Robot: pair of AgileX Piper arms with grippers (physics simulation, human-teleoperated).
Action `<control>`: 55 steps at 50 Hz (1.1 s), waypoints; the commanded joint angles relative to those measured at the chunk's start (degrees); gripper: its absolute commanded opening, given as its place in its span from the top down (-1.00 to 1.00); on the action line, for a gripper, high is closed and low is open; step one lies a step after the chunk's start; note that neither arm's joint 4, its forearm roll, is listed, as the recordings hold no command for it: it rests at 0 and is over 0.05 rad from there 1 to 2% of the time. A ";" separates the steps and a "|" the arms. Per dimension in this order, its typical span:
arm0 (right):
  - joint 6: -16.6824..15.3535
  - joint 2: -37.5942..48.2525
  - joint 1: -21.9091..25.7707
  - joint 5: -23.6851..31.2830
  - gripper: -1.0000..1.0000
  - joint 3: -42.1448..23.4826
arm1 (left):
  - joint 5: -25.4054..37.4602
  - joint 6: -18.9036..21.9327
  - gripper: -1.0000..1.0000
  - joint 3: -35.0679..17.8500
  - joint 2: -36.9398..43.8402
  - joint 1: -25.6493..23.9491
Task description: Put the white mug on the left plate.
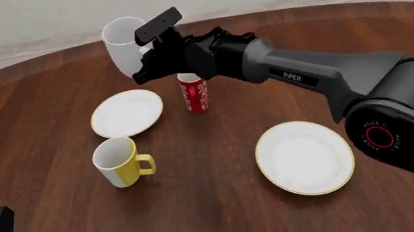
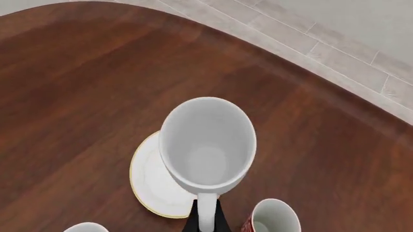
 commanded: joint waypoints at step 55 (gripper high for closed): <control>0.47 6.87 2.66 1.85 1.00 -5.22 | 0.00 0.01 -1.00 0.00 -0.01 0.01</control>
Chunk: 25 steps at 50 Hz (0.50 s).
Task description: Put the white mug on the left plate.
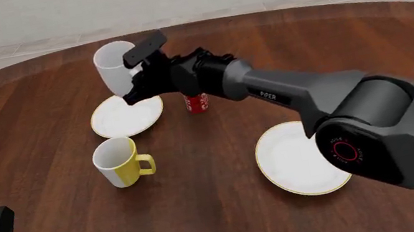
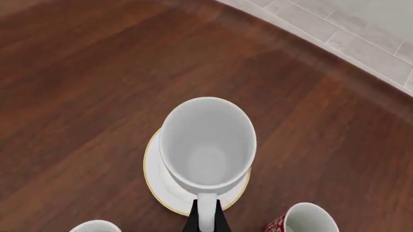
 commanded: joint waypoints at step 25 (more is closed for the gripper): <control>0.44 2.80 1.39 0.84 1.00 -1.73 | 0.00 0.00 -1.00 0.00 0.00 0.00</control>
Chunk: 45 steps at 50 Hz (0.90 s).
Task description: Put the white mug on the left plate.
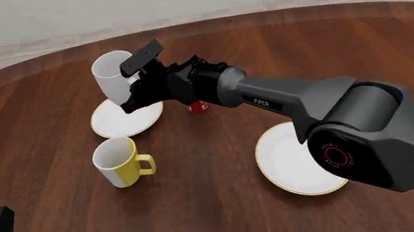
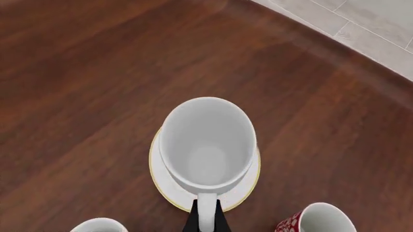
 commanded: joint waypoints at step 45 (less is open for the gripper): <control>0.78 4.38 0.22 0.90 1.00 -2.98 | 0.00 0.01 -1.00 0.00 0.01 0.00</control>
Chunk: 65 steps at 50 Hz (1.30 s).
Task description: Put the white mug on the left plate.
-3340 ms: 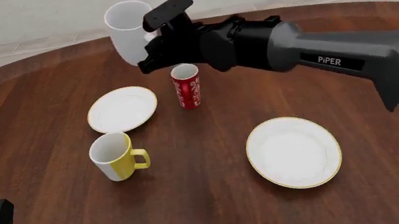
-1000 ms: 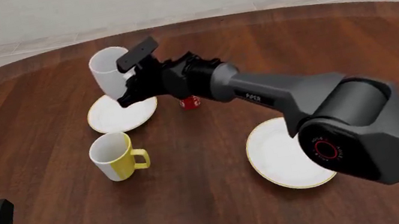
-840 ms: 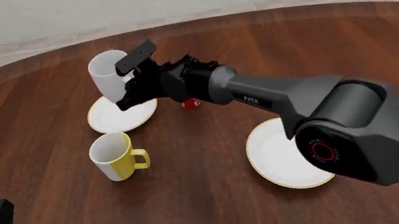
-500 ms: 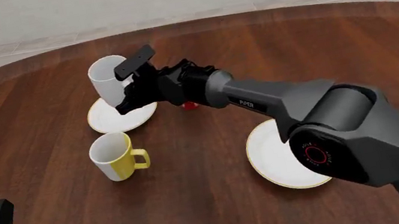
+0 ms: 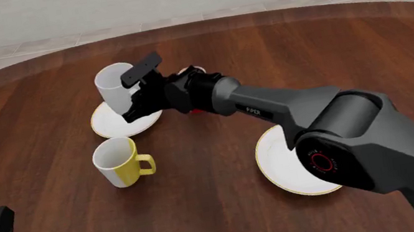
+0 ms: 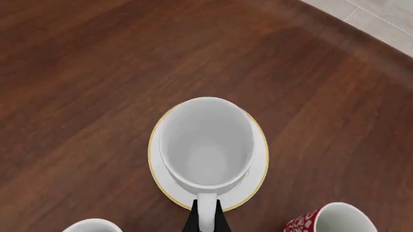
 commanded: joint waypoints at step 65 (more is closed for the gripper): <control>0.61 5.27 0.01 2.88 1.00 -6.66 | 0.00 0.00 -1.00 0.00 0.00 0.00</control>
